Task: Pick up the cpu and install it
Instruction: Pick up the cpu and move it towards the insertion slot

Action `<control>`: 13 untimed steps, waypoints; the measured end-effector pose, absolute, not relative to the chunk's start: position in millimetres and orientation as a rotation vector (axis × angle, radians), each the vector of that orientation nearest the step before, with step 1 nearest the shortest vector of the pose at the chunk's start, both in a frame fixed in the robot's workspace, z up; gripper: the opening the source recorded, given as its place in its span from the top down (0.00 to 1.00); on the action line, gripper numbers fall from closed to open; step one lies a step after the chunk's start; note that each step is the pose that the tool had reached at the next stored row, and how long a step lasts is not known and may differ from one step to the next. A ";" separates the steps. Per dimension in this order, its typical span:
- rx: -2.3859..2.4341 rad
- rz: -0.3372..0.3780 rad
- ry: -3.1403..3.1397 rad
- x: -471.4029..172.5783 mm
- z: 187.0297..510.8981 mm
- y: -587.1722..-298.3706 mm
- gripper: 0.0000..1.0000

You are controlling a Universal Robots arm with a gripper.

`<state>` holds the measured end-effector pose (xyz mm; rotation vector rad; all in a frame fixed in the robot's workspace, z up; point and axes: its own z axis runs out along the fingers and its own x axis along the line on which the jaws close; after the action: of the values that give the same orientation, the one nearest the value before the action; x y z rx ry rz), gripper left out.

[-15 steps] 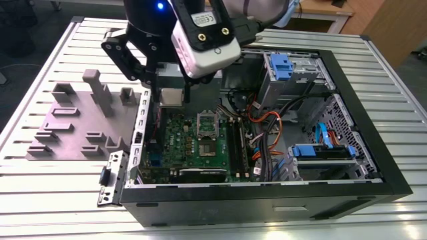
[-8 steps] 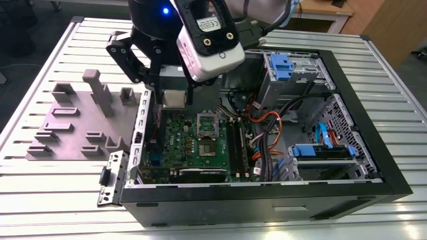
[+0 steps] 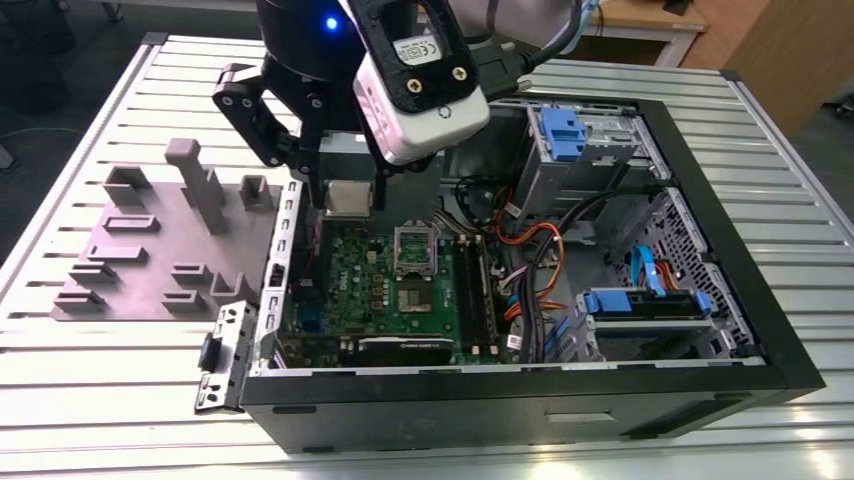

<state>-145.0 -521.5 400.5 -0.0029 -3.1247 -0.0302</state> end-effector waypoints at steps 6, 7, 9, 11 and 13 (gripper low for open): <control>-0.003 -0.030 -3.125 -139.8 399.1 -521.0 0.53; -0.003 -0.030 -3.124 -136.7 398.0 -520.5 0.53; -0.003 -0.030 -3.124 -129.8 394.4 -519.7 0.53; -0.003 -0.030 -3.124 -122.3 390.8 -519.3 0.53; -0.003 -0.030 -3.124 -115.5 387.2 -519.3 0.53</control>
<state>-115.5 -519.3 387.2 -0.0029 -3.1236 -0.0303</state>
